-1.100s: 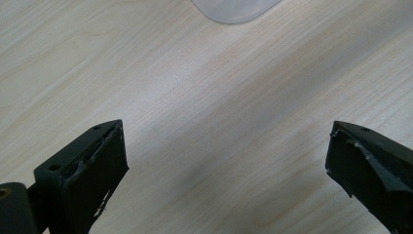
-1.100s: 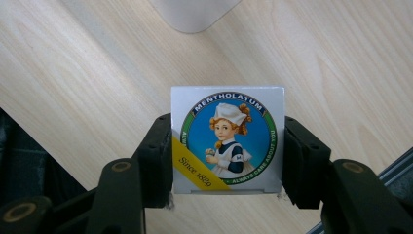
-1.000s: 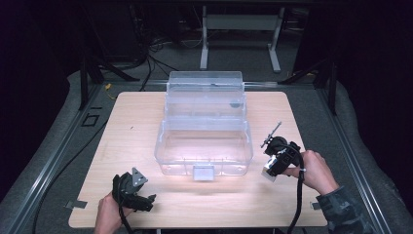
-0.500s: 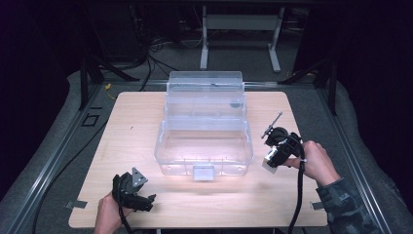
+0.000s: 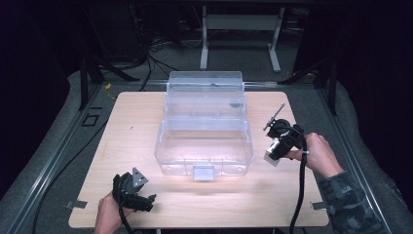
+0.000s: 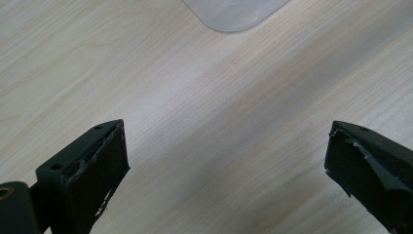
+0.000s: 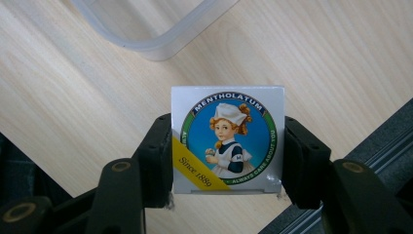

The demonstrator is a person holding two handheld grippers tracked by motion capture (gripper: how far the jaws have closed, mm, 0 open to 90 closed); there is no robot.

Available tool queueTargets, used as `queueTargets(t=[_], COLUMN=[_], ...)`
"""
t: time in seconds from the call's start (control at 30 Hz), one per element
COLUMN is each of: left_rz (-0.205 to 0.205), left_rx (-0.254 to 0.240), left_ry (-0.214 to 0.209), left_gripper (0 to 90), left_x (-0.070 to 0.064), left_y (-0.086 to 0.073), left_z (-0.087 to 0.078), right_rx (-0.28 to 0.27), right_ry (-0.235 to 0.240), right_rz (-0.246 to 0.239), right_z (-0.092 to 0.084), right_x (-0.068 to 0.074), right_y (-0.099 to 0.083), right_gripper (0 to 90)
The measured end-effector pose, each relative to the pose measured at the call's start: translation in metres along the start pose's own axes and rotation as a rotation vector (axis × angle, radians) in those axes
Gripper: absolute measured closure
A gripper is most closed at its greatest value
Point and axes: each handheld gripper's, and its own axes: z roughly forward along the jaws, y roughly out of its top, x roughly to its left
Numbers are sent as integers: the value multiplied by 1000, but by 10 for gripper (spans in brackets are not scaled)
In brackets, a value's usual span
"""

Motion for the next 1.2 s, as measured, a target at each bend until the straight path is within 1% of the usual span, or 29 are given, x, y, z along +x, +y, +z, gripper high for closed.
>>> queueTargets(t=[0.03, 0.07, 0.1, 0.13, 0.17, 0.2, 0.23, 0.27, 0.3, 0.33, 0.37, 0.4, 0.43, 0.47, 0.5, 0.53, 0.63, 0.67, 0.7, 0.8, 0.83, 0.9, 0.97, 1.0, 1.07, 1.1, 1.13, 1.17, 1.2], left_rz=[0, 0, 0, 1, 1, 1, 1, 1, 1, 1, 1, 1, 1, 0, 0, 0, 1, 0, 0, 0, -1, -1, -4, -6, -7, -6, -4, -4, -4], left_rx=[1, 0, 1, 1, 1, 1, 1, 1, 0, 0, 0, 1, 1, 2, 2, 1, 1, 1, 1, 1, 2, 2, 3, 2, 2, 2, 2, 3, 3], left_ry=[0, 0, -1, 0, 0, -1, 0, 1, 0, 0, 0, -1, 0, 0, 2, 2, 2, 2, 2, 2, 4, 6, 9, 10, 10, 9, 8, 6, 5], left_gripper=[20, 20, 20, 20, 20, 20, 20, 20, 20, 20, 20, 20, 21, 21, 21, 21, 21, 21, 21, 21, 22, 22, 23, 25, 25, 25, 25, 25, 25], left_x=[0, 0, 0, 0, 0, 0, 0, 0, 0, 0, 0, 0, 0, 0, 0, 0, 0, 0, 0, 0, 0, 0, 0, 0, 0, 0, 0, 0, 0], left_y=[0, 0, 0, 0, 0, 0, 0, 0, 0, 0, 0, 0, 0, 0, 0, 0, 0, 0, 0, 0, 0, 0, 0, 0, 0, 0, 0, 0, 0], left_z=[0, 0, 0, 0, 0, 0, 0, 0, 0, 0, 0, 0, 0, 0, 0, 0, 0, 0, 0, 0, 0, 0, 0, 0, 0, 0, 0, 0, 0], right_rx=[8, 4, 19, 11, -1, -3, -8, 1, -10, -6, 9, 11, -4, -10, -5, -22, -24, -13, -22, -23, -30, -29, -46, -34, -42, -31, -41, -51, -42], right_ry=[-19, -4, -11, -12, -27, -15, -29, -22, -26, -23, -26, -35, -54, -42, -41, -42, -49, -47, -59, -55, -68, -70, -69, -82, -96, -83, -97, -90, -79], right_rz=[1, -1, -8, -1, -2, 1, -4, -2, -2, 3, -3, -6, -2, 1, 1, 4, 6, 4, 4, 5, 2, -1, -5, -3, -12, -10, -13, -10, -14], right_z=[-2, -3, -5, -6, -6, -7, -8, -10, -10, -12, -14, -15, -15, -15, -16, -15, -17, -18, -18, -22, -23, -24, -26, -28, -30, -32, -33, -33, -35], right_x=[0, -2, -2, -2, -3, -3, -4, -5, -5, -6, -7, -8, -7, -8, -9, -10, -11, -12, -12, -13, -13, -13, -13, -12, -12, -12, -12, -11, -11], right_y=[1, 2, 3, 4, 5, 6, 7, 8, 8, 10, 11, 12, 13, 14, 15, 15, 18, 19, 20, 23, 26, 27, 30, 32, 34, 36, 37, 38, 40], right_gripper=[460, 460, 460, 460, 460, 460, 460, 460, 460, 460, 460, 460, 460, 460, 460, 460, 460, 460, 460, 460, 460, 460, 460, 460, 460, 460, 460, 460, 459])
